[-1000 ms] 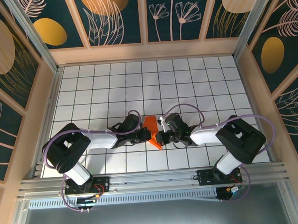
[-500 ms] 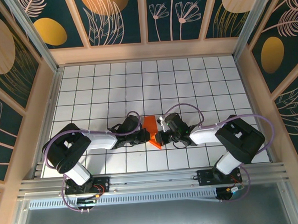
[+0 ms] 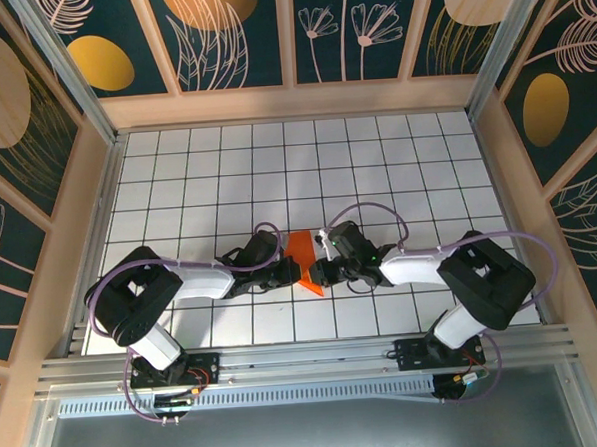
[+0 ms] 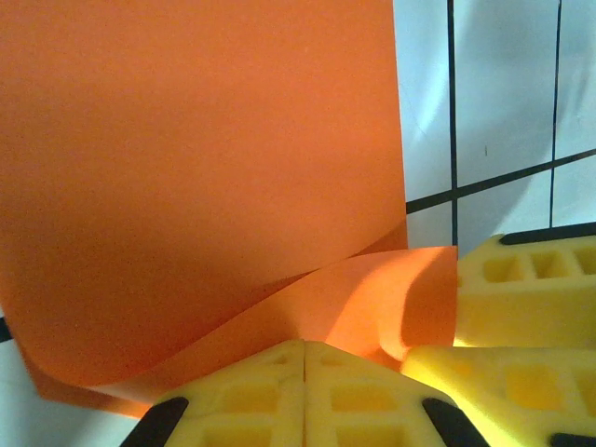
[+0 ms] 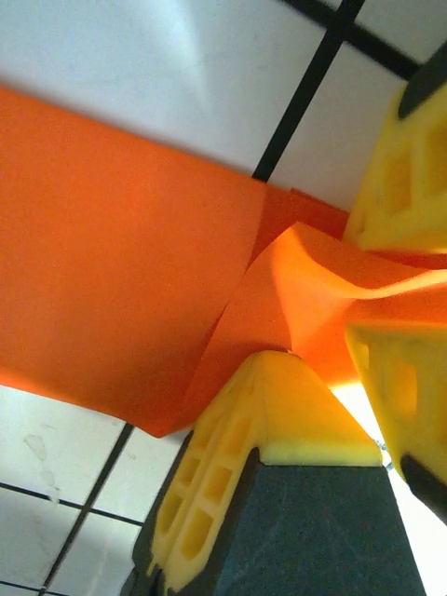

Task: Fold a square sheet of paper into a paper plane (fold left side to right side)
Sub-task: Third fold the triangle at the center of the table.

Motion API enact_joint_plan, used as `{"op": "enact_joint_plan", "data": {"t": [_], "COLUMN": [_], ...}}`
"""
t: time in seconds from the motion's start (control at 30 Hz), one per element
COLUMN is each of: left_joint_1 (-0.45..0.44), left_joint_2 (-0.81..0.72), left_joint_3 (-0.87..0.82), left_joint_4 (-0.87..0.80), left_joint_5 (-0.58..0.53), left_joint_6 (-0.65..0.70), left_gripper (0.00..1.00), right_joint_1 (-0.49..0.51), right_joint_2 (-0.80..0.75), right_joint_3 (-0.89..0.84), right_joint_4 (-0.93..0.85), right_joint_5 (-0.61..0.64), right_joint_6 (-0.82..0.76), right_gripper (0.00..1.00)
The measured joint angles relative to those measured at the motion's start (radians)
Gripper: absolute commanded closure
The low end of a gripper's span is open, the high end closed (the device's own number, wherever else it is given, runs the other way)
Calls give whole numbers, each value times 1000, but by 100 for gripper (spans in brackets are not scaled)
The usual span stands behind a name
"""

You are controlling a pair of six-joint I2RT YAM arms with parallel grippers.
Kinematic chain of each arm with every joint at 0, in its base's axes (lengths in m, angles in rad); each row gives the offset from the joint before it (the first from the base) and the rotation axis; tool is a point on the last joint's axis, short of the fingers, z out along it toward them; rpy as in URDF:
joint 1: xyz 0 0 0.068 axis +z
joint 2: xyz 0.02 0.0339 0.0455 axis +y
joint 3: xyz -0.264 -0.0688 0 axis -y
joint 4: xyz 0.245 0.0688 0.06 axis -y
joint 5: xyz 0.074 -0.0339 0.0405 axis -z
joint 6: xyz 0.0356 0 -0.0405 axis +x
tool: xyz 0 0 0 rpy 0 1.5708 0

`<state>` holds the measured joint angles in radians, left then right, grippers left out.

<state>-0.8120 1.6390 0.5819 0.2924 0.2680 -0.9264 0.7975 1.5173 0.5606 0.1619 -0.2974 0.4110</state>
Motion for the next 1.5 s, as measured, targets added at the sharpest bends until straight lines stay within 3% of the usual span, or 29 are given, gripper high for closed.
{"op": "enact_joint_plan", "data": {"t": [0.17, 0.33, 0.4, 0.77, 1.5], "left_joint_1": [0, 0, 0, 0, 0], "left_joint_2": [0, 0, 0, 0, 2], "left_joint_3": [-1, -1, 0, -1, 0], "left_joint_4": [2, 3, 3, 3, 3], "left_joint_5": [0, 0, 0, 0, 0], "left_joint_6": [0, 0, 0, 0, 0], "left_gripper": [93, 93, 93, 93, 93], "right_joint_1": [-26, -35, -37, -16, -5], "right_joint_2": [-109, -190, -190, -74, -26], "right_joint_3": [5, 5, 0, -16, -50], "right_joint_4": [-71, -109, -108, -81, -61], "right_joint_5": [13, -43, -90, -221, -228], "right_joint_6": [5, 15, 37, 94, 97], "right_gripper": [59, 92, 100, 100, 100]}}
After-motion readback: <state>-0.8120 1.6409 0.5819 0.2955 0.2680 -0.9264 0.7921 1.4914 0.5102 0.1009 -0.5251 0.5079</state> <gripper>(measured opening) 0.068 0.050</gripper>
